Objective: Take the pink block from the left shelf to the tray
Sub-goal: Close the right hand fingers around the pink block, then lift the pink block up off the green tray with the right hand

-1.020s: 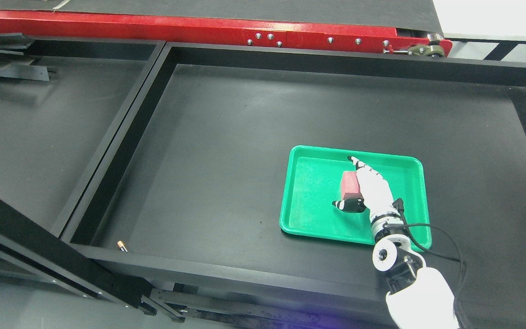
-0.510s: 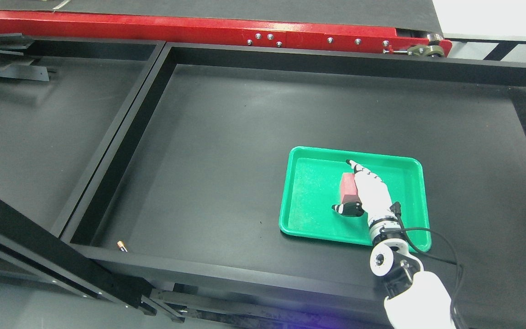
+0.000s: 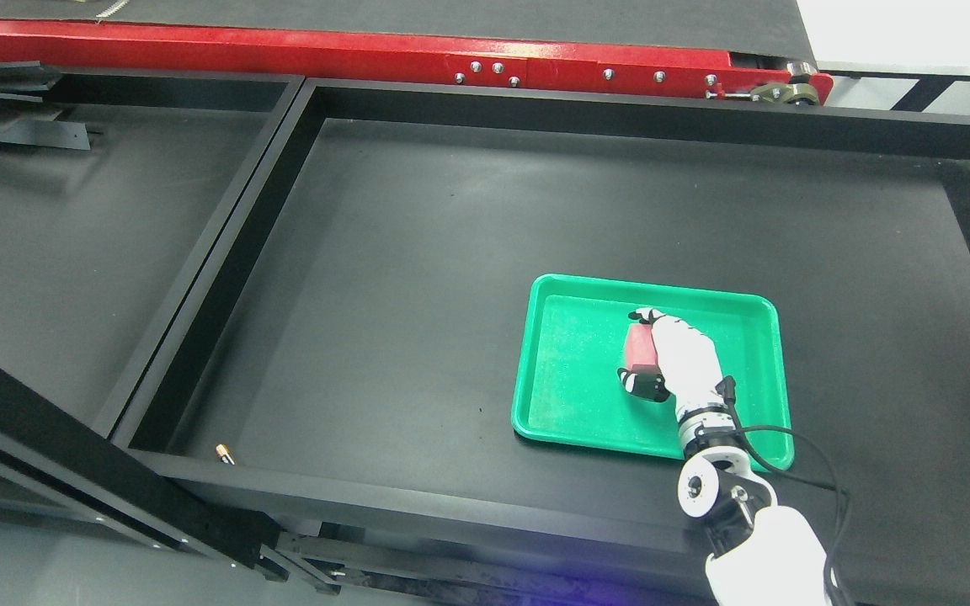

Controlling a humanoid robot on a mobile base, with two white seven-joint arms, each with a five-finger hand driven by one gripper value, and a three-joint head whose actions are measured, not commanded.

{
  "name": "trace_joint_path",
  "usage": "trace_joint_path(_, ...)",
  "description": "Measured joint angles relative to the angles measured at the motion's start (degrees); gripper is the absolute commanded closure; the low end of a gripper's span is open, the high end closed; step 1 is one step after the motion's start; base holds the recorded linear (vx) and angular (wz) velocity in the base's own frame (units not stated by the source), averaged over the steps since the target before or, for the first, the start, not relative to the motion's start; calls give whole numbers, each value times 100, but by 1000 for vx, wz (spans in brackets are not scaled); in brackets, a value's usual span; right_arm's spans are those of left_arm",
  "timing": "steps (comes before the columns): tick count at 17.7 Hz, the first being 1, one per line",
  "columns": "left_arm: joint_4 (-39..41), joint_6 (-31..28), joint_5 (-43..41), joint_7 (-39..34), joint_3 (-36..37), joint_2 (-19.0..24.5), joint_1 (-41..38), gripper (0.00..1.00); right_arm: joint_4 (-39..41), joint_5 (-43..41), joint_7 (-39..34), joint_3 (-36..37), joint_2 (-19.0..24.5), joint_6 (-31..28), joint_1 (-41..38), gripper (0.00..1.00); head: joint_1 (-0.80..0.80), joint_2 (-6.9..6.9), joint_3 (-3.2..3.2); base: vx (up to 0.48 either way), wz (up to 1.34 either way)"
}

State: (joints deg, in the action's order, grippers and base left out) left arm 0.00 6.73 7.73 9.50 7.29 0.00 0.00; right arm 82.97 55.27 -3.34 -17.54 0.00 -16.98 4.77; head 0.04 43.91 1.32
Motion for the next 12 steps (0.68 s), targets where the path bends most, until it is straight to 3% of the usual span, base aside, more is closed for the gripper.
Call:
trace_joint_path(7,0,0,0,0,0,0,0,0,-3,46,-34,-11,0,121,-13,96,0,0,0,0,0)
trace_joint_path(12,0,0,0,0,0,0,0,0,25,48,-131,90,1,622,-21,98,0,0,0,0,0)
